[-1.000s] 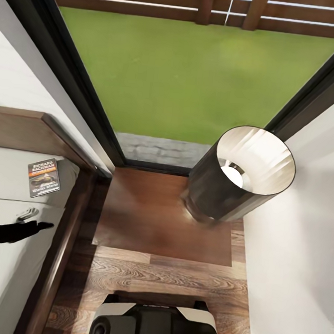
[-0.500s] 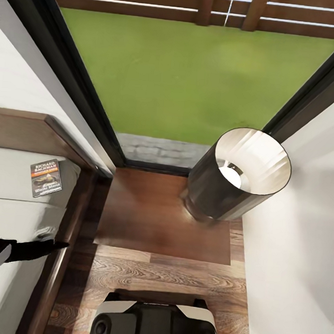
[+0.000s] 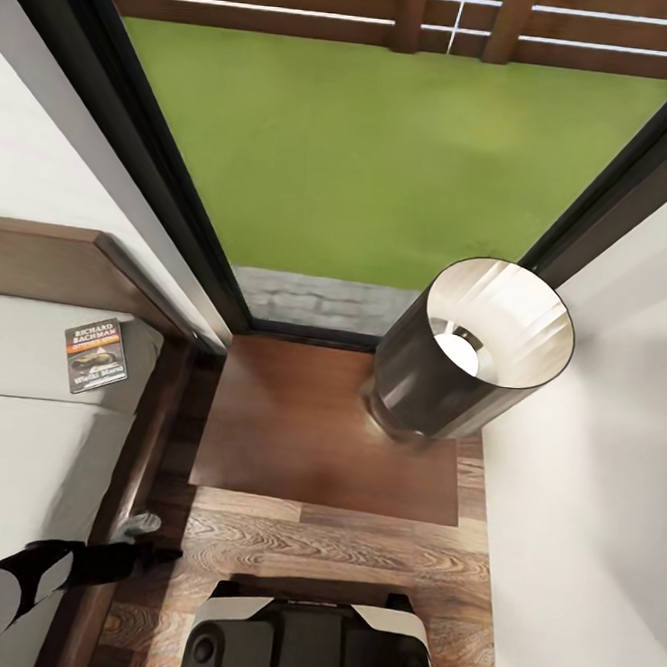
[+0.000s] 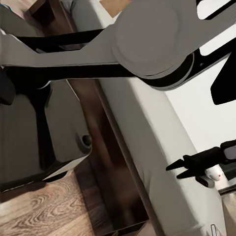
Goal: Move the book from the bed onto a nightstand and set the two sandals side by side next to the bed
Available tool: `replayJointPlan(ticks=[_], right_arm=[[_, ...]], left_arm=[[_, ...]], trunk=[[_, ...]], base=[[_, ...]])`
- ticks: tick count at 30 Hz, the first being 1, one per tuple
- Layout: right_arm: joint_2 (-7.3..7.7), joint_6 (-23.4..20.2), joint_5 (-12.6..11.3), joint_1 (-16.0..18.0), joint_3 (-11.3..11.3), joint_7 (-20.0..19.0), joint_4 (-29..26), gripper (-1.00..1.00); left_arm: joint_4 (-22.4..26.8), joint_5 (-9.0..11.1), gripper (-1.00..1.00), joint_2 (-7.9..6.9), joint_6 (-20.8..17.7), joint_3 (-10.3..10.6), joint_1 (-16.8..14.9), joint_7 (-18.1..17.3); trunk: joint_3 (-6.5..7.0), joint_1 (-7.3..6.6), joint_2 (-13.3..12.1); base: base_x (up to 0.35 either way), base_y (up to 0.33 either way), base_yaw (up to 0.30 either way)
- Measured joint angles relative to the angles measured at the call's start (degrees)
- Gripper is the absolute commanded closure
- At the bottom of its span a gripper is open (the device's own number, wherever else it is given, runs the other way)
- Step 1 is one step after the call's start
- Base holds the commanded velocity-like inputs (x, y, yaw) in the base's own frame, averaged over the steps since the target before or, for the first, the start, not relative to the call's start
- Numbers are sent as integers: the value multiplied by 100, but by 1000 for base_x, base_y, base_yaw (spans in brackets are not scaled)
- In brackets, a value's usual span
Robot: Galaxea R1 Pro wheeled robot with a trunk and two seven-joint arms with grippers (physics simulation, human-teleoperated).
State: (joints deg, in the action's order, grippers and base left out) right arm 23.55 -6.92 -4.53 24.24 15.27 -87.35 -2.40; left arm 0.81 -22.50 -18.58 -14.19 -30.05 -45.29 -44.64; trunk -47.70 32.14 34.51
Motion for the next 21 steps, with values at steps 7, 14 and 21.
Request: replayJointPlan(ticks=[7, 14, 21], right_arm=[[-1, 4, 0, 0, 0, 11, 1, -100], [-1, 109, 0, 0, 0, 213, 1, -100], [-9, 205, 0, 0, -7, 959, 1, -100]], left_arm=[[-1, -6, -100, 260, 11, 5, 174, -6], [-1, -355, -100, 738, 300, 3, 446, 8], [-1, -448, -100, 1246, 453, -2, 647, 30]], trunk=[[126, -154, -281], [252, -308, -563], [378, -462, -844]], base=[[0, 0, 0], [0, 0, 0], [0, 0, 0]])
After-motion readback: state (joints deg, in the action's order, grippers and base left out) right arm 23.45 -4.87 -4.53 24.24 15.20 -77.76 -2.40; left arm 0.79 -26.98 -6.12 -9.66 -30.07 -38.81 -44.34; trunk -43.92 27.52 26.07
